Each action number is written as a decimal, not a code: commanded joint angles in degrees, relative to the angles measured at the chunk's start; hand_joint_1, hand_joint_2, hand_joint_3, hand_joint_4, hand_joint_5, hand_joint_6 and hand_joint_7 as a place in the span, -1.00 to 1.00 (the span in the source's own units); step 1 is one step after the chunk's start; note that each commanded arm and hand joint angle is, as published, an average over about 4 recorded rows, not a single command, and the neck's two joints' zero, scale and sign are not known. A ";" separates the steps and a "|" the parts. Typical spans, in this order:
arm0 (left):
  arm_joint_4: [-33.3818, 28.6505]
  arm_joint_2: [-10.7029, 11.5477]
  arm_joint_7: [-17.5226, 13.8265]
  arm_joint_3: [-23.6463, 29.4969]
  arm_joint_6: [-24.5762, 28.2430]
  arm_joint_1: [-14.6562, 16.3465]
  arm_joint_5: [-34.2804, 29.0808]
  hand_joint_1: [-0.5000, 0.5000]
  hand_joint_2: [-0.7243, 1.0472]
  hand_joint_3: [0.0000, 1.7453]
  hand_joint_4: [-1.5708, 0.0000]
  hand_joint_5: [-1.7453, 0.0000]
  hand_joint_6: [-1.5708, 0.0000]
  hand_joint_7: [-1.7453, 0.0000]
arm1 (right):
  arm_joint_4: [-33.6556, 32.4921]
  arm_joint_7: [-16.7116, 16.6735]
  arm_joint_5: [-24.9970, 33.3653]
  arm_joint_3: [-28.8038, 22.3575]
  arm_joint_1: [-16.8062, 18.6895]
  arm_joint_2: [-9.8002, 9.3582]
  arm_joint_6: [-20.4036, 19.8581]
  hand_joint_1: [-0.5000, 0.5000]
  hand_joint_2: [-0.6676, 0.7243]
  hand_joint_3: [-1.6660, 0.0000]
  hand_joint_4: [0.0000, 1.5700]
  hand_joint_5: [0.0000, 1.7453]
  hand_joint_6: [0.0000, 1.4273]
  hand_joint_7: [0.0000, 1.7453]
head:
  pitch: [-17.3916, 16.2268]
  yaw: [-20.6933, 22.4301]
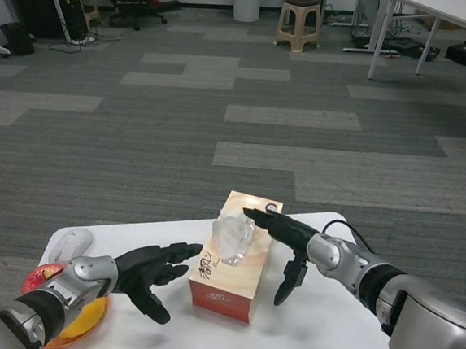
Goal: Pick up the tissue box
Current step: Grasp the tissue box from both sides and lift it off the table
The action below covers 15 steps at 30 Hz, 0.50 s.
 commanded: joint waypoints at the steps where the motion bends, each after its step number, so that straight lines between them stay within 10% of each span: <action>1: -0.92 1.45 -0.36 2.16 -0.59 1.37 -0.14 1.00 0.90 -0.93 1.00 1.00 1.00 1.00 | -1.11 2.13 0.90 -0.88 2.92 -1.47 -0.10 -0.50 0.00 0.62 -1.00 -1.00 -1.00 -1.00 | 0.01 0.01; 15: -0.98 2.00 -0.27 7.98 -1.89 2.29 -0.29 1.00 0.90 -0.93 1.00 1.00 1.00 1.00 | -6.03 4.11 3.71 -1.71 4.30 -3.84 -2.12 -0.50 0.00 0.52 -1.00 -1.00 -1.00 -1.00 | 0.25 0.17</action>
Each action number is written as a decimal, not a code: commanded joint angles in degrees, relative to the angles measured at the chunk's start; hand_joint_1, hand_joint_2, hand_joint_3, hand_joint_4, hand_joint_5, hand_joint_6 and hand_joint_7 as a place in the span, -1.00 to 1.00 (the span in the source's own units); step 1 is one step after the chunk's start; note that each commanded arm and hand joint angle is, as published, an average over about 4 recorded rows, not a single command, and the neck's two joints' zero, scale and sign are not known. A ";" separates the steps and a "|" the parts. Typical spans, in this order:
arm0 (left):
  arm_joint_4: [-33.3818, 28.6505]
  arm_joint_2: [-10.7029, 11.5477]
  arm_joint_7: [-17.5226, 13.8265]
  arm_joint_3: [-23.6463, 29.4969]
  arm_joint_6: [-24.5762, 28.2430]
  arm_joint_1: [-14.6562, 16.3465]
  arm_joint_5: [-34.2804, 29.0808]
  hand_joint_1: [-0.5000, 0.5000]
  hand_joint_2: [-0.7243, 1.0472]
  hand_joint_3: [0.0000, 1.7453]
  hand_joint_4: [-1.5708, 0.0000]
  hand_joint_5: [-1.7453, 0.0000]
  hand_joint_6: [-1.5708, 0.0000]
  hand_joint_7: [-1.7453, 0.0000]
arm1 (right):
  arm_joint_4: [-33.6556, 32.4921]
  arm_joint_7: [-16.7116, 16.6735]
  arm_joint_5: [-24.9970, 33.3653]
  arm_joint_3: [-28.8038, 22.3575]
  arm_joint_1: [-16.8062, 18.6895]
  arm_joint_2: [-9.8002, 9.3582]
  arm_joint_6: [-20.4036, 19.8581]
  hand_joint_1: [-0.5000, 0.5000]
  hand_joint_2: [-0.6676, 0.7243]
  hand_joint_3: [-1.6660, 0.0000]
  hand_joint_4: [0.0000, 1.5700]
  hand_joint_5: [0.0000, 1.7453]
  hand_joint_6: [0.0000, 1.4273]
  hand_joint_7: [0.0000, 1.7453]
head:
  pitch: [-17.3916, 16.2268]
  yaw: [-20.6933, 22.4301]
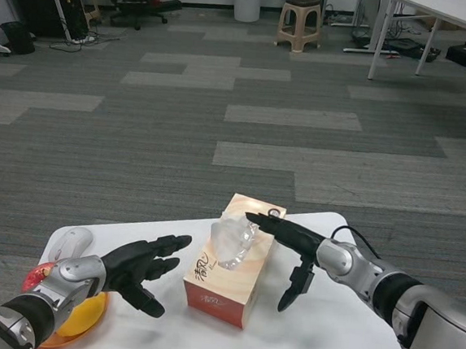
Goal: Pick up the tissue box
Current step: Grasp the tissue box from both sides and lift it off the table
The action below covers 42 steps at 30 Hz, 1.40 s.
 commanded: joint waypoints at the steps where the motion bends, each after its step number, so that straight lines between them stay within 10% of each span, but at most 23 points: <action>1: 0.08 1.00 0.27 1.83 -1.01 0.39 -0.42 1.00 0.90 -0.95 1.00 1.00 1.00 1.00 | -0.89 0.86 1.40 -0.31 1.31 -0.21 -0.84 -0.50 0.00 0.52 -1.00 -1.00 -1.00 -1.00 | 0.18 0.26; 27: 1.35 -0.85 1.06 2.80 -1.93 -0.84 -1.25 1.00 0.80 -0.95 1.00 1.00 1.00 1.00 | 1.00 0.77 1.40 -15.69 1.88 0.88 -1.10 -0.50 -0.09 0.52 -1.00 -1.00 -1.00 -1.00 | 0.66 0.27; 42: 1.88 -1.40 1.50 2.62 -1.93 -1.30 -1.17 1.00 0.80 -0.93 1.00 1.00 1.00 1.00 | 17.22 -4.52 1.05 -7.04 -7.98 5.48 0.09 -0.44 -0.09 0.52 -1.00 -1.00 -1.00 -1.00 | 0.85 -0.05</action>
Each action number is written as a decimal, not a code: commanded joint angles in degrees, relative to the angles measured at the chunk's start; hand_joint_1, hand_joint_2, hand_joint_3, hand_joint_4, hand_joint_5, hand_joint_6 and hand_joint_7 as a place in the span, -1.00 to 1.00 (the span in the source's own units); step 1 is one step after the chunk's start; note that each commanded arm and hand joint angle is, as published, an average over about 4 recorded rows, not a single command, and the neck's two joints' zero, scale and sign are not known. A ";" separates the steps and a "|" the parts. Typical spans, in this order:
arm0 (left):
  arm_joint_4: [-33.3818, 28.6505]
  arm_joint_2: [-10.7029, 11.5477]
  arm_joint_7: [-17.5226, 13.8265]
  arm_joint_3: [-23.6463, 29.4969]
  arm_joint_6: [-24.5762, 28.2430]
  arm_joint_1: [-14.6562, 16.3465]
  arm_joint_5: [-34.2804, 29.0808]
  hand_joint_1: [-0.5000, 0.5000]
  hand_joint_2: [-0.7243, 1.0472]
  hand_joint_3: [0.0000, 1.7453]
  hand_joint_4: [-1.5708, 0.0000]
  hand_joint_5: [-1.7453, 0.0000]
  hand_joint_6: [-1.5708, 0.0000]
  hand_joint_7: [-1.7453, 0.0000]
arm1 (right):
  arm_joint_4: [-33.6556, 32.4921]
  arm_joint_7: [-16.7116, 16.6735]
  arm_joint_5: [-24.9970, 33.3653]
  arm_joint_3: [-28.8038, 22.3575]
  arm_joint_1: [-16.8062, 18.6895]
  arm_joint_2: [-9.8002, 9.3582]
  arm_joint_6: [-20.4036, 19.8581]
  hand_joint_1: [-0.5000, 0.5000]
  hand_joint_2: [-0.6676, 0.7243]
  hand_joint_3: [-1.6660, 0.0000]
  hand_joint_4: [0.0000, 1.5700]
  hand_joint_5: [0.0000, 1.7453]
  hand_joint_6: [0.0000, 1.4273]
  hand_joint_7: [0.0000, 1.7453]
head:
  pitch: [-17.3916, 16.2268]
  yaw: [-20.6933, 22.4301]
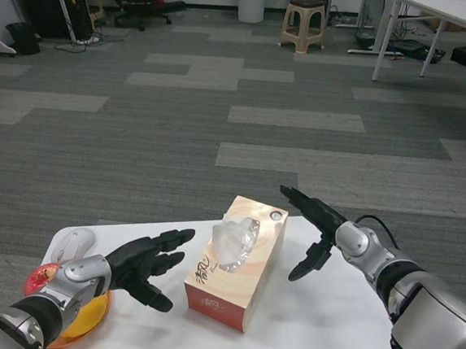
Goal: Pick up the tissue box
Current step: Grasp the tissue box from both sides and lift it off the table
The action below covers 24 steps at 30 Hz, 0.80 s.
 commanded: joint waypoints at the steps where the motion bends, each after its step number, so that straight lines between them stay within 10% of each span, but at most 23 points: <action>1: 0.44 0.35 0.48 0.16 -0.11 -1.11 -0.31 1.00 0.83 -0.93 1.00 1.00 1.00 1.00 | 2.68 -2.78 -0.03 2.50 -2.96 1.82 0.59 -0.44 -0.09 0.52 -1.00 -1.00 -1.00 -1.00 | 0.15 -0.16; 24: 0.66 0.07 0.62 -1.03 -0.29 -1.73 -0.40 1.00 0.80 -0.90 1.00 1.00 1.00 1.00 | 6.35 -12.23 -0.10 15.25 -6.52 5.99 3.21 -0.42 0.00 0.52 -1.00 -1.00 -1.00 -1.00 | 1.05 -0.26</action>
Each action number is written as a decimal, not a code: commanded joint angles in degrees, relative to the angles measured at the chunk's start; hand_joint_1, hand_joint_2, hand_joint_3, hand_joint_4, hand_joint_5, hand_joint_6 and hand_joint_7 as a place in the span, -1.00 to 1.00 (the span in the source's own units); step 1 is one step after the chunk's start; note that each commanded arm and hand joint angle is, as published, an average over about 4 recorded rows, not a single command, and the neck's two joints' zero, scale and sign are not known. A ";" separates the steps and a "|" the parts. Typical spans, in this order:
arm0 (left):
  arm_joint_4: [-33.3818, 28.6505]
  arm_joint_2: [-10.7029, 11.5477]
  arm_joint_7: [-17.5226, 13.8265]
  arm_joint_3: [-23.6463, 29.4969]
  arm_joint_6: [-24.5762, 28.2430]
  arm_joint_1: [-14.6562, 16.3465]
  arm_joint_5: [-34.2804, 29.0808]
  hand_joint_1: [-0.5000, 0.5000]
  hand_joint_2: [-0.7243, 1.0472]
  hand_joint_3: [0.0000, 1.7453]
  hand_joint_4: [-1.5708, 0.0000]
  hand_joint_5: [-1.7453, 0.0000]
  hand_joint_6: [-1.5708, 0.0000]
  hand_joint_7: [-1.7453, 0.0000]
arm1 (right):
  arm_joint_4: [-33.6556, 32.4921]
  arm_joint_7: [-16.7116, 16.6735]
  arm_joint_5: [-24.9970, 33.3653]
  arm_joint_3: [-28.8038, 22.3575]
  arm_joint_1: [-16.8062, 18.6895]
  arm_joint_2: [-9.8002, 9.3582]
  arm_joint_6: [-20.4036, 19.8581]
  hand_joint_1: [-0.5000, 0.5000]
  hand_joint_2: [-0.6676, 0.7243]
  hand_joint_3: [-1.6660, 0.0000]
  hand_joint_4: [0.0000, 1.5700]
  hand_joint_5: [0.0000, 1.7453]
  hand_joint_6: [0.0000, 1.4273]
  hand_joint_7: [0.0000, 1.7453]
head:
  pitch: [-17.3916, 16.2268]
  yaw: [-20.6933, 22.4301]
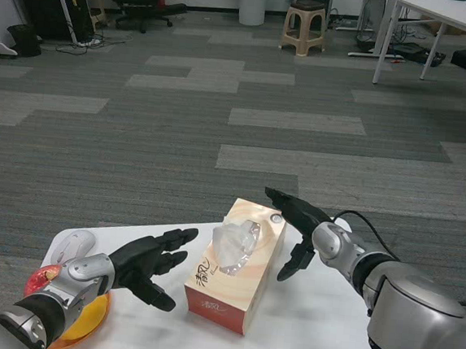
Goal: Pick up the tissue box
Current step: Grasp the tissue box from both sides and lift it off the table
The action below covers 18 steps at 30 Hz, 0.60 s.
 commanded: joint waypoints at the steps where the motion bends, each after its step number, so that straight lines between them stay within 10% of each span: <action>1: 0.45 0.44 0.16 -0.33 -0.23 -0.63 -0.40 1.00 0.83 -0.93 1.00 1.00 1.00 1.00 | 0.72 -1.84 -0.07 1.08 -1.36 0.54 0.95 -0.44 0.00 0.52 -1.00 -1.00 -1.00 -1.00 | 0.07 -0.01; 18: 0.27 0.04 0.16 -0.15 -0.49 -0.49 -0.44 1.00 0.80 -0.90 1.00 1.00 1.00 1.00 | -0.78 -3.16 -0.25 9.04 -1.45 0.63 1.47 -0.46 0.05 0.52 -1.00 -1.00 -1.00 -1.00 | -0.16 -0.08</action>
